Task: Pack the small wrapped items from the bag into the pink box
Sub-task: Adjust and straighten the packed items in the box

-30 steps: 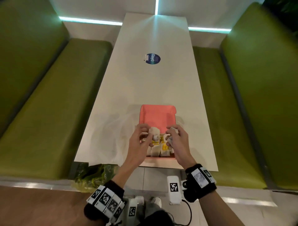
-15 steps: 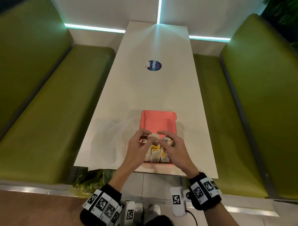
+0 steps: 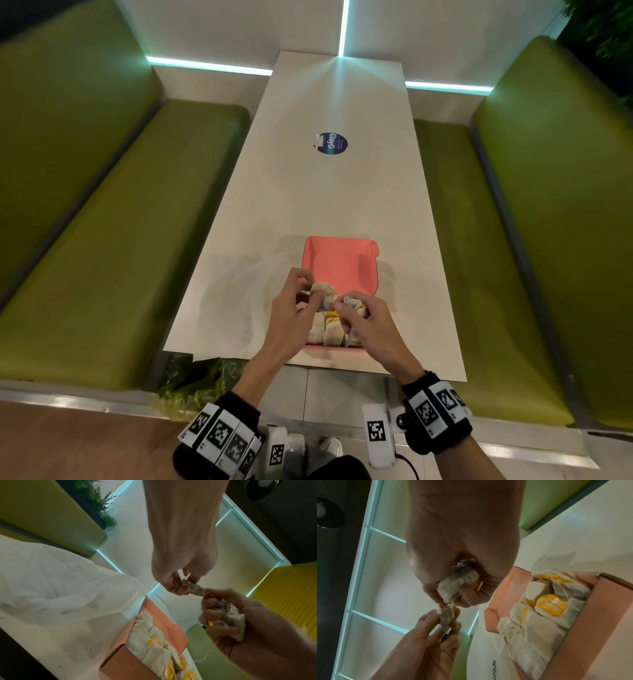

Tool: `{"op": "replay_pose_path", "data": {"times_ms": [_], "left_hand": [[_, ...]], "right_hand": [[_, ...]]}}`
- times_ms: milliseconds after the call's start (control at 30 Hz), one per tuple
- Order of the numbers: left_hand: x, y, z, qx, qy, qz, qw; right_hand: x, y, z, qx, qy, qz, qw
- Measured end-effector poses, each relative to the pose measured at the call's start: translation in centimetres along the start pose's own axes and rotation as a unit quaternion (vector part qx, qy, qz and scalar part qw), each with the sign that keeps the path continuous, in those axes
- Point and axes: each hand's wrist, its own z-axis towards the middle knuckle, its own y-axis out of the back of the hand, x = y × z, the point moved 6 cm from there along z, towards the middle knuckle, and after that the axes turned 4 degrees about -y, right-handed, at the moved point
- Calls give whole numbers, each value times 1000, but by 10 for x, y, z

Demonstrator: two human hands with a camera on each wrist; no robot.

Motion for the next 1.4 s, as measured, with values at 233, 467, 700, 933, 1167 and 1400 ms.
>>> {"op": "replay_pose_path", "data": {"times_ms": [233,467,700,933,1167,1400], "left_hand": [[0,-4,-3,3,37,-28,999],[-5,-7,-7,-52,46,-40,997],[-17,-8,-12,-109,1,36,993],[-13,-8,-13,-121,-9,31,992],[-17,-5,-17,-148,-62,60,985],[-23,-17,-30,-116,-240,216,939]], "right_hand": [[-7,-2,-5,31,-25,-21,999],[-6,-4,-9,29,-1,-56,998],[-6,-7,-15,11,-21,-6,1000],[-11,-10,-24,17,-8,-28,999],[0,12,-29,-89,31,-47,994],[22,11,-11,-112,-76,-1,991]]}}
